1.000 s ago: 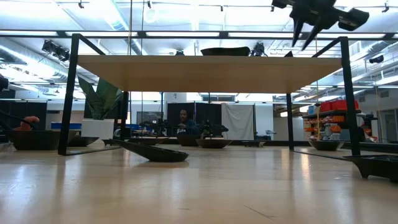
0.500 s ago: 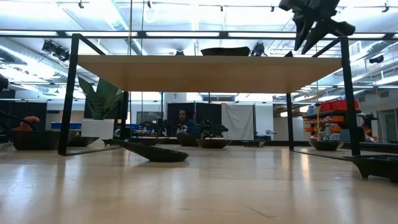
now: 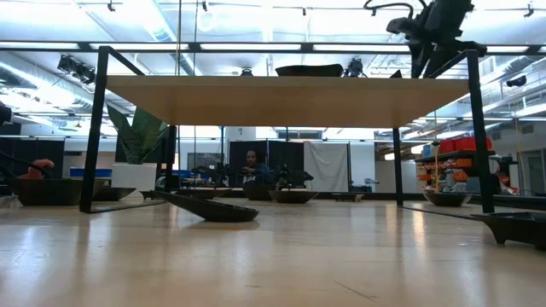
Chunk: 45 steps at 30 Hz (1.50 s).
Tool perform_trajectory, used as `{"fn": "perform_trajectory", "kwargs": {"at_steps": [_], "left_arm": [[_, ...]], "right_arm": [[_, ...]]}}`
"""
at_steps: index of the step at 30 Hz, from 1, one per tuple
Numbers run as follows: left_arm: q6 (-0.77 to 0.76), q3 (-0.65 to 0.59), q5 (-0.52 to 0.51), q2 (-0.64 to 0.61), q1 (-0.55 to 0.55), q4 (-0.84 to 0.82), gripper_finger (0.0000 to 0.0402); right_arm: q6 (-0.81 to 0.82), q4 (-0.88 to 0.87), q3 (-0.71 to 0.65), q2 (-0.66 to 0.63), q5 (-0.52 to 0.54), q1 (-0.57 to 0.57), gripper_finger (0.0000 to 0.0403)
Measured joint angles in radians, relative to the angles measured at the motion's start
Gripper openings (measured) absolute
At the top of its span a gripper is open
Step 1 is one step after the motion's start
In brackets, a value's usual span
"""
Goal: Pick & Place Mini shaped plates
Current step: Put the leaf shaped plate on the shelf
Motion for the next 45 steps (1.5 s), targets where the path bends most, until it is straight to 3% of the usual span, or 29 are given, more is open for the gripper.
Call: {"fn": "perform_trajectory", "kwargs": {"at_steps": [5, 17, 27, 33, 45], "left_arm": [[0.0, 0.0, 0.0, 0.0, 0.0, 0.0, 0.0018], [0.0, 0.0, 0.0, 0.0, 0.0, 0.0, 0.0018], [0.0, 0.0, 0.0, 0.0, 0.0, 0.0, 0.0018], [0.0, 0.0, 0.0, 0.0, 0.0, 0.0, 0.0018], [0.0, 0.0, 0.0, 0.0, 0.0, 0.0, 0.0018]], "right_arm": [[0.046, -0.021, -0.075, -0.012, 0.0, -0.037, 0.0096], [0.357, -0.016, -0.3, -0.053, -0.004, -0.051, 0.0096], [0.428, 0.156, -0.435, -0.06, -0.072, -0.05, 0.0096], [0.556, 0.22, -0.528, -0.077, -0.071, -0.05, 0.0097], [0.696, 0.328, -0.702, -0.114, -0.057, -0.05, 0.0159]]}}
